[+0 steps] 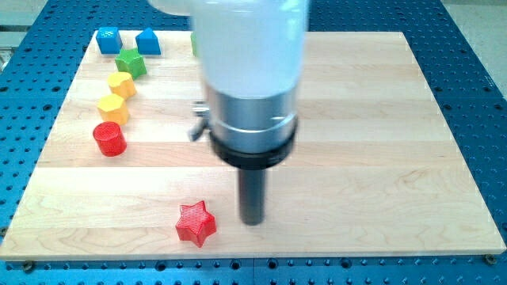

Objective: Move the red star vertically to the red circle

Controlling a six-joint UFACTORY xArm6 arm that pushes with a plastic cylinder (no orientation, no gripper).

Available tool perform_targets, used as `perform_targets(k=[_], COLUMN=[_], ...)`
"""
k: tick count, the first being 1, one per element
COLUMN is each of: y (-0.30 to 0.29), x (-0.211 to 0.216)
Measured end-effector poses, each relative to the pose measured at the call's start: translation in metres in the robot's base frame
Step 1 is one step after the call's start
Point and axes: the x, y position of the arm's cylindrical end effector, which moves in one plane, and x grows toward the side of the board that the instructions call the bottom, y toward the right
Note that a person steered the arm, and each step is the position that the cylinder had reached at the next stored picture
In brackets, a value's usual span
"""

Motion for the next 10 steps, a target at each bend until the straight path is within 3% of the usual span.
perform_targets(k=[2, 4, 6, 8, 9, 10], y=[-0.114, -0.135, -0.220, -0.240, -0.262, -0.306], x=[0.027, 0.025, 0.018, -0.010, 0.036, 0.007])
